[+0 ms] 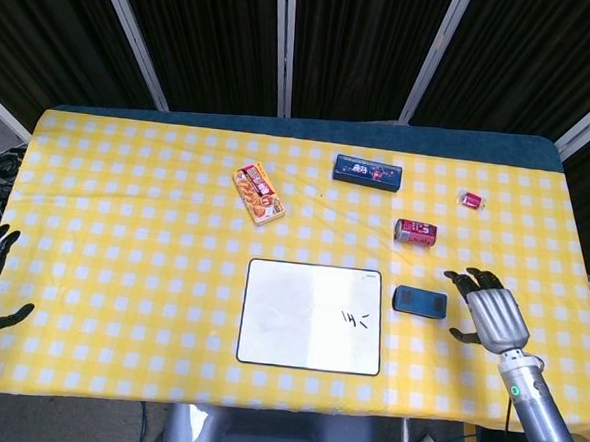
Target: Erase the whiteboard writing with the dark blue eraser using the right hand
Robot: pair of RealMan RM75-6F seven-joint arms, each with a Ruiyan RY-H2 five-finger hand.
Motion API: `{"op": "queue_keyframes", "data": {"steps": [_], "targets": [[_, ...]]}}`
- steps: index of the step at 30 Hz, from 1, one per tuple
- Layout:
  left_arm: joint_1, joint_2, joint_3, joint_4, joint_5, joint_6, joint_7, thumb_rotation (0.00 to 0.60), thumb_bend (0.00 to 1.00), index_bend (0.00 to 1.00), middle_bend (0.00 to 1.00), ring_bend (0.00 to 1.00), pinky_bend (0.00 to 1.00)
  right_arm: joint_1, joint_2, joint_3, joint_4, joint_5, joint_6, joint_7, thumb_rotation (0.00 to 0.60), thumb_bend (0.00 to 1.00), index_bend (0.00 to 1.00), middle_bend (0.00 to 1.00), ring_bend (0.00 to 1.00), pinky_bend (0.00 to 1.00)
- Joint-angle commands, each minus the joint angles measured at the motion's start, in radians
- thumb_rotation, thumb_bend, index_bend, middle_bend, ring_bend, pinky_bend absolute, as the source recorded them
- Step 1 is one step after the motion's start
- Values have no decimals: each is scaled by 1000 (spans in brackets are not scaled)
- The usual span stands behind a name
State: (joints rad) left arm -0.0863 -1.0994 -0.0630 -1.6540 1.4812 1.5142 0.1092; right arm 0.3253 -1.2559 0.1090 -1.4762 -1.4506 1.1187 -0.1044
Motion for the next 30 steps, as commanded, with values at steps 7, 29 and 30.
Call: {"op": "queue_keyframes", "data": {"steps": [7,29,30], "targets": [[-7,-1,-7,3,-26,-19,11,600,0,0,0,0,0,66,-103,10,87,83,-91,-61,600,0,243,320,199,261],[-19,-8,-11,12,-43,-41,17,600,0,0,0,0,0,125,-213,-7,200,114,-126,-98,600,0,289,375,266,359],[-19,-8,-11,13,-43,-40,16,600,0,0,0,0,0,127,-219,-8,207,114,-125,-99,600,0,297,383,274,372]]}}
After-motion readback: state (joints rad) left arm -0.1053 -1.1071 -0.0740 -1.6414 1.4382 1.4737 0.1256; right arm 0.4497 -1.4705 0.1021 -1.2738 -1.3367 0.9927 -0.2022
